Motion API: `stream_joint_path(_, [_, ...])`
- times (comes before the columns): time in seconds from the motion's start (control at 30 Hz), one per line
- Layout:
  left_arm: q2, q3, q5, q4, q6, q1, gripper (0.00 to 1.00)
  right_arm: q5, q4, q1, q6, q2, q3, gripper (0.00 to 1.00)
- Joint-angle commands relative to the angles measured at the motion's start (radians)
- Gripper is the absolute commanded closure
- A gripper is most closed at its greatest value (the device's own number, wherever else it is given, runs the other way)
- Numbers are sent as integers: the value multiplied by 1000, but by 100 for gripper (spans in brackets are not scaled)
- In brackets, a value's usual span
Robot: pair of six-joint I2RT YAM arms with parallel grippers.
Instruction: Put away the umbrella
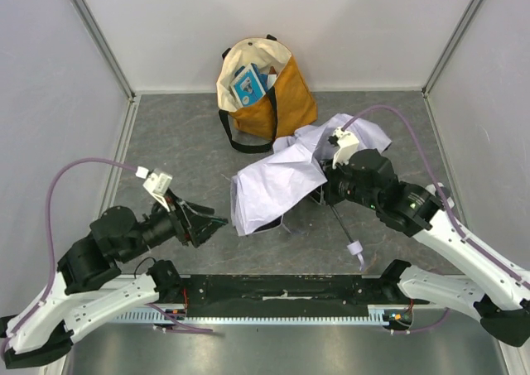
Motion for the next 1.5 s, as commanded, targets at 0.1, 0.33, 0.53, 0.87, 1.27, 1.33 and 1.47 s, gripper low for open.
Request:
stream_joint_path(0.1, [330,299,-60,-95,-52,-3,18,-65,34,1,-40,45,-4,100])
stream_joint_path(0.33, [394,65,55,197,-282,-1,10,27,106,1,-56,54,-58,100])
stream_joint_path(0.53, [406,-45,30,185,-291,-1,26,53,137,1,-86,43,-73,100])
stream_joint_path(0.87, [193,-277,-192,89,-302,22,70,-11,146,1,-79,6,-116,100])
stream_joint_path(1.27, [116,-274,82,313,-159,28,58,-272,261,2,-54,-70,-194,100])
stream_joint_path(1.33, [72,-309,147,415,-155,30,47,-284,274,1,-40,-63,-196,100])
stream_joint_path(1.47, [58,-265,66,304,-155,31,45,-283,333,2,-17,-70,-246,100])
